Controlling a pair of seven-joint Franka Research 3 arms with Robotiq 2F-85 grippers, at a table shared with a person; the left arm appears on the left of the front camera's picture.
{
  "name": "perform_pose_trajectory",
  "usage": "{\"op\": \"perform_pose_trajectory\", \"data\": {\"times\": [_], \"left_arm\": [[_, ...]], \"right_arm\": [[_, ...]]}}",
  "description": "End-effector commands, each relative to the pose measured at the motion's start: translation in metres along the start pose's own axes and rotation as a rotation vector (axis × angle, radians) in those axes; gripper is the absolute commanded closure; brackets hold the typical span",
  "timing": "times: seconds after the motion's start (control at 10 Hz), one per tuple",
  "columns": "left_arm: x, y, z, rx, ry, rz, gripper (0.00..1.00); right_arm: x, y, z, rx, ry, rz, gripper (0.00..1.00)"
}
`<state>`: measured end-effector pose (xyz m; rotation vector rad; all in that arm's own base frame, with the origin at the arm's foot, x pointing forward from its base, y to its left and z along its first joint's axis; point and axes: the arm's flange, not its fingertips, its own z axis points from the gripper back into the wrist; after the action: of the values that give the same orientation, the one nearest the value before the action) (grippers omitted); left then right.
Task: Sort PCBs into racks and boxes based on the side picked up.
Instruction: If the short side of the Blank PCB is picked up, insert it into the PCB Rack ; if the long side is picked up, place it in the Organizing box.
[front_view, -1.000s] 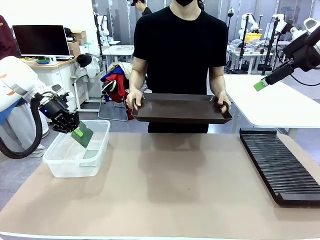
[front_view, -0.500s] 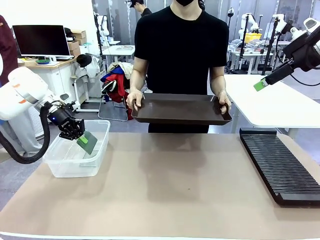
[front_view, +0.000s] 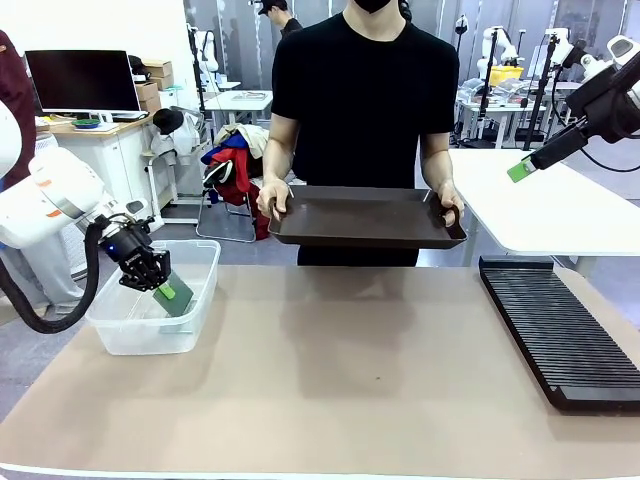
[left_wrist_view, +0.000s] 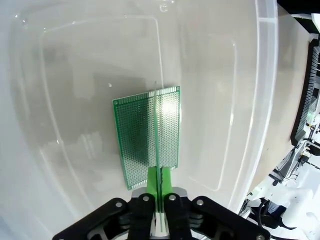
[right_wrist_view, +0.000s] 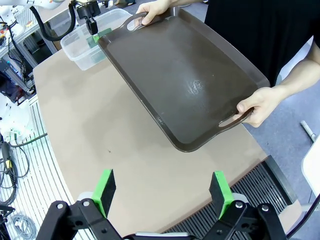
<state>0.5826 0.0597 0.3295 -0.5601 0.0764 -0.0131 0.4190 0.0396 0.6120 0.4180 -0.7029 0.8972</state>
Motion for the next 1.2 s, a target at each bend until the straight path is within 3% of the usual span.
{"op": "perform_pose_trajectory", "data": {"times": [0.0,0.1,0.2,0.3,0.4,0.5,0.6,0.7,0.8,0.9,1.1], "left_arm": [[0.001,-0.003,0.011,0.027,-0.004,0.022,0.74],[0.000,-0.003,0.015,0.033,-0.010,0.021,0.58],[-0.001,-0.006,0.020,0.038,-0.020,0.022,0.74],[-0.004,-0.009,0.026,0.047,-0.035,0.017,0.38],[-0.007,-0.011,0.033,0.059,-0.051,0.010,0.54],[-0.009,-0.015,0.037,0.070,-0.054,0.001,0.18],[-0.011,-0.019,0.042,0.080,-0.060,-0.012,0.34],[-0.013,-0.023,0.046,0.093,-0.070,-0.027,0.00],[-0.016,-0.030,0.050,0.108,-0.081,-0.038,0.14],[-0.019,-0.037,0.056,0.122,-0.097,-0.059,0.00],[-0.023,-0.049,0.063,0.119,-0.152,-0.095,0.00]], "right_arm": [[0.000,0.000,-0.001,0.015,-0.012,0.002,0.00],[0.000,0.000,-0.001,0.015,-0.012,0.002,0.00],[0.000,0.000,-0.001,0.015,-0.012,0.002,0.00],[0.000,0.000,-0.001,0.015,-0.012,0.002,0.00],[0.000,0.000,-0.001,0.015,-0.012,0.002,0.00],[0.000,0.000,-0.001,0.015,-0.012,0.002,0.00],[0.000,0.000,-0.001,0.015,-0.012,0.002,0.00],[0.000,0.000,-0.001,0.015,-0.012,0.002,0.00],[0.000,0.000,-0.001,0.015,-0.012,0.002,0.00],[0.000,0.000,-0.001,0.015,-0.012,0.002,0.00],[0.000,0.000,-0.001,0.015,-0.012,0.002,0.00]]}}
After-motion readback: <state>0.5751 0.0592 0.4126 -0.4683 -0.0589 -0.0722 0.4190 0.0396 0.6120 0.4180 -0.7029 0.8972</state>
